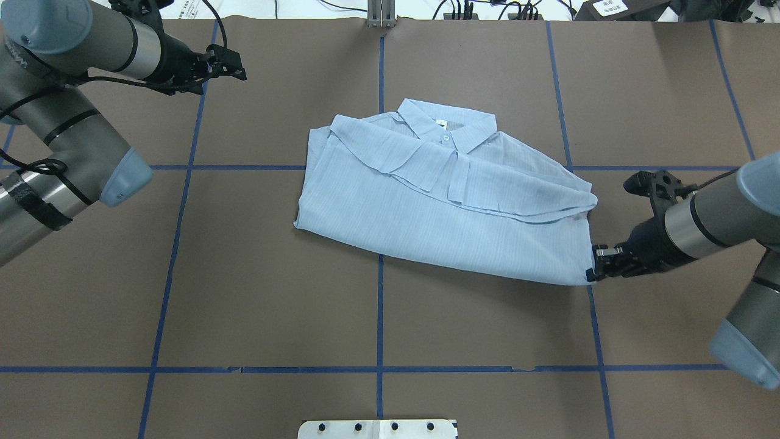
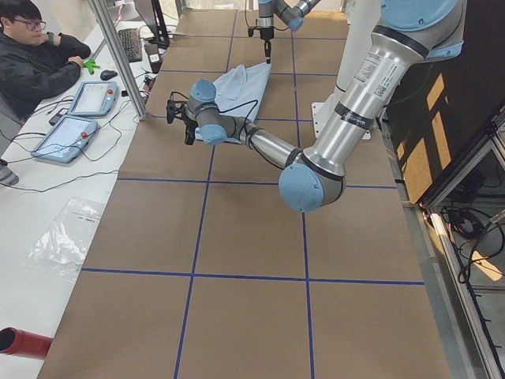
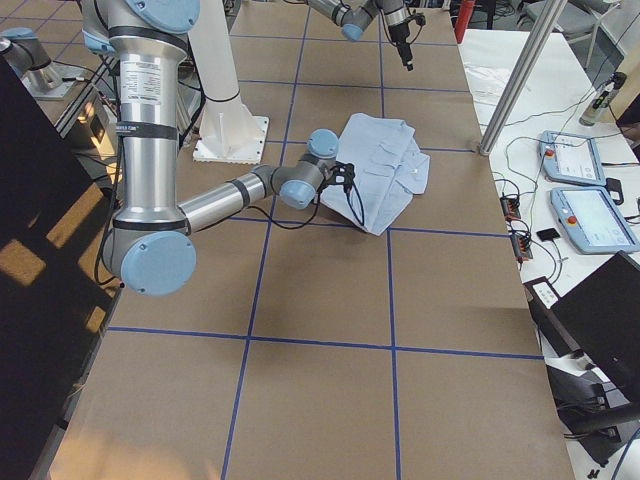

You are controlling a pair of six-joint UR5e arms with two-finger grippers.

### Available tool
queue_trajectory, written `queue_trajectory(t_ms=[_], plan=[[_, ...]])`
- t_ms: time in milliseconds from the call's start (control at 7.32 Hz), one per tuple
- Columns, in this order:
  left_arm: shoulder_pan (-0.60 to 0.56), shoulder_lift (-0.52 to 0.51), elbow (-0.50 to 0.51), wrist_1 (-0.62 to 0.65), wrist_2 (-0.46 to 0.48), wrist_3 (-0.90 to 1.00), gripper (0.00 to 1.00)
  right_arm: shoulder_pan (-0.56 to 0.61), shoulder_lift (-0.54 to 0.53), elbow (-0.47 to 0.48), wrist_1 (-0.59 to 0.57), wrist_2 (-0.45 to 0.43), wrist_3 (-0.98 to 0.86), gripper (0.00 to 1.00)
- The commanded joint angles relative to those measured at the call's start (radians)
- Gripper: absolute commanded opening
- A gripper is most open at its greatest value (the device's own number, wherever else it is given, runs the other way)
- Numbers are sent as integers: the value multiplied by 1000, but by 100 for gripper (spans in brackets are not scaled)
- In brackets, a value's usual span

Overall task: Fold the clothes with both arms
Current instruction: 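Drag the folded shirt with the right gripper toward the robot, rotating it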

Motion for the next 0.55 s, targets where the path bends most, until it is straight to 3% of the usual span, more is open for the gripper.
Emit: queue_trajectory(t_ms=[0,410], plan=[[11,-1,-21,0,1,-28,100,-179,-155,133,1,1,0,0],[15,-1,-27,-2,5,-26,100,-396,-167,161,1,-2,15,0]])
